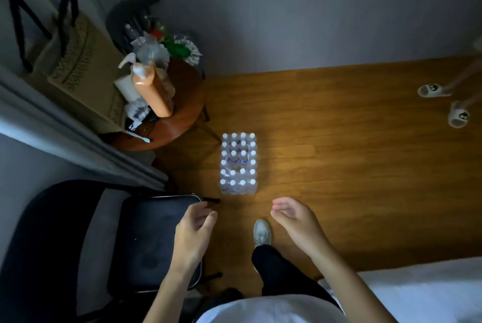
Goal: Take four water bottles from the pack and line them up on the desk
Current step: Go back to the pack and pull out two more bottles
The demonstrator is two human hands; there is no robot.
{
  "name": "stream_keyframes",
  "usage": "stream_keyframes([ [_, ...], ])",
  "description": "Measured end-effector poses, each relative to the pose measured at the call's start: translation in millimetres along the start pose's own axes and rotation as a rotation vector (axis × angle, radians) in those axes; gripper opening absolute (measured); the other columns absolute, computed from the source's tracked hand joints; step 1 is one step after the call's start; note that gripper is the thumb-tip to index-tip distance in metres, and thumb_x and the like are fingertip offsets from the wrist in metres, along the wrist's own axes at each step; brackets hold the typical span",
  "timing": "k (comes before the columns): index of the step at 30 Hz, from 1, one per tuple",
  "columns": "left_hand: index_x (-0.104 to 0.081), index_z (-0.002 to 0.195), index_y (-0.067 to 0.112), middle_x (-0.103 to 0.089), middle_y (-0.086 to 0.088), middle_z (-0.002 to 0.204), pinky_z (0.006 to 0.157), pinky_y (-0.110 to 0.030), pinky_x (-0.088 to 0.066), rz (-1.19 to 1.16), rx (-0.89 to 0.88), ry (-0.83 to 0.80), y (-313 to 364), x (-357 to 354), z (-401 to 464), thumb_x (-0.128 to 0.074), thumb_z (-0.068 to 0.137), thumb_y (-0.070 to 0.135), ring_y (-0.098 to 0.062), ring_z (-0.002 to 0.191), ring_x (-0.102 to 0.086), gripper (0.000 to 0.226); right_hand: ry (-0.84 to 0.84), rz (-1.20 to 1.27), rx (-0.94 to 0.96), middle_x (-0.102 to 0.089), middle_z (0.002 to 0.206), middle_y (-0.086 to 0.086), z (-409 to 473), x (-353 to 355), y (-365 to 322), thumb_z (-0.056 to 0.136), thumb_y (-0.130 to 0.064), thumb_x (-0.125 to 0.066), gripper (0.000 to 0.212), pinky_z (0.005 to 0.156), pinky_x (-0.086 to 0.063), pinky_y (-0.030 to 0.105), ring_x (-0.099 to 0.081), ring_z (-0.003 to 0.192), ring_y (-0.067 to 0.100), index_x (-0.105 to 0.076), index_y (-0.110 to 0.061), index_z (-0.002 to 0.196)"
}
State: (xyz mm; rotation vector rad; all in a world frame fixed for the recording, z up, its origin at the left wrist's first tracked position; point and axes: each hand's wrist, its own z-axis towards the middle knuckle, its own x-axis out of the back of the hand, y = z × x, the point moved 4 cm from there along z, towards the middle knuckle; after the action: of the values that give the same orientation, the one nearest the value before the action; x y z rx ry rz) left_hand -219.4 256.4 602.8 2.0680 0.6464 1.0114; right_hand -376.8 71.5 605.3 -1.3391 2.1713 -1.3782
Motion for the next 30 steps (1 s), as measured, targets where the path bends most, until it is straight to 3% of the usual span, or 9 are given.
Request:
stream_keyframes([
  [5, -0.06, 0.11, 0.025, -0.069, 0.01, 0.099, 0.073, -0.009, -0.045, -0.005, 0.032, -0.04, 46, -20, 80, -0.065, 0.092, 0.018, 0.003, 0.091, -0.065, 0.021, 0.008, -0.023, -0.006, -0.068, 0.099, -0.007, 84, 18, -42, 0.086, -0.017, -0.067, 0.017, 0.074, -0.046, 0.01, -0.064, 0.094, 0.001, -0.066, -0.02, 0.103],
  [10, -0.06, 0.094, 0.035, -0.071, 0.011, 0.091, 0.078, -0.018, -0.052, 0.033, 0.082, -0.111, 62, -50, 159, -0.067, 0.089, 0.014, -0.001, 0.088, -0.068, 0.023, 0.031, -0.049, -0.033, -0.067, 0.099, -0.009, 163, 21, -59, 0.085, -0.016, -0.069, 0.018, 0.073, -0.045, 0.008, -0.064, 0.097, 0.003, -0.064, -0.021, 0.102],
  [12, -0.061, 0.102, 0.027, -0.067, 0.019, 0.087, 0.081, -0.021, -0.053, 0.076, 0.091, -0.153, 59, -66, 194, -0.069, 0.089, 0.017, 0.001, 0.088, -0.067, 0.018, 0.052, -0.079, -0.029, -0.066, 0.103, -0.008, 196, 17, -59, 0.085, -0.015, -0.069, 0.022, 0.075, -0.044, 0.008, -0.063, 0.101, 0.006, -0.064, -0.017, 0.107],
  [15, -0.062, 0.117, 0.016, -0.064, 0.022, 0.085, 0.079, -0.022, -0.052, 0.155, 0.104, -0.22, 50, -88, 245, -0.069, 0.089, 0.023, 0.001, 0.085, -0.066, 0.03, 0.063, -0.119, -0.051, -0.062, 0.11, -0.008, 243, 6, -52, 0.086, -0.015, -0.068, 0.031, 0.078, -0.042, 0.008, -0.058, 0.107, 0.006, -0.061, -0.013, 0.116],
  [20, -0.06, 0.124, 0.015, -0.072, 0.003, 0.103, 0.083, -0.028, -0.053, 0.269, 0.183, -0.315, 2, -132, 340, -0.066, 0.089, 0.022, -0.014, 0.091, -0.068, 0.036, 0.092, -0.186, -0.087, -0.057, 0.106, -0.011, 340, -21, -18, 0.085, -0.015, -0.068, 0.033, 0.086, -0.044, 0.02, -0.054, 0.105, 0.005, -0.06, -0.013, 0.117],
  [24, -0.058, 0.126, 0.015, -0.072, -0.008, 0.113, 0.085, -0.031, -0.052, 0.359, 0.255, -0.366, -43, -163, 404, -0.06, 0.088, 0.02, -0.027, 0.103, -0.068, 0.038, 0.075, -0.208, -0.11, -0.056, 0.093, -0.015, 408, -46, 22, 0.085, -0.015, -0.068, 0.023, 0.079, -0.045, 0.017, -0.056, 0.094, 0.007, -0.057, -0.021, 0.105],
  [28, -0.059, 0.123, 0.013, -0.07, -0.009, 0.117, 0.091, -0.033, -0.052, 0.407, 0.3, -0.368, -103, -207, 474, -0.058, 0.087, 0.019, -0.029, 0.109, -0.066, 0.037, 0.023, -0.29, -0.176, -0.064, 0.114, 0.005, 494, -75, 88, 0.084, -0.019, -0.067, 0.038, 0.088, -0.05, 0.031, -0.061, 0.107, 0.021, -0.058, -0.01, 0.119],
  [30, -0.056, 0.127, 0.01, -0.068, -0.01, 0.121, 0.093, -0.031, -0.049, 0.439, 0.302, -0.354, -132, -233, 506, -0.061, 0.087, 0.015, -0.03, 0.113, -0.064, 0.04, -0.007, -0.318, -0.182, -0.064, 0.115, 0.007, 535, -89, 120, 0.083, -0.019, -0.068, 0.041, 0.083, -0.047, 0.028, -0.062, 0.107, 0.022, -0.057, -0.008, 0.122],
])
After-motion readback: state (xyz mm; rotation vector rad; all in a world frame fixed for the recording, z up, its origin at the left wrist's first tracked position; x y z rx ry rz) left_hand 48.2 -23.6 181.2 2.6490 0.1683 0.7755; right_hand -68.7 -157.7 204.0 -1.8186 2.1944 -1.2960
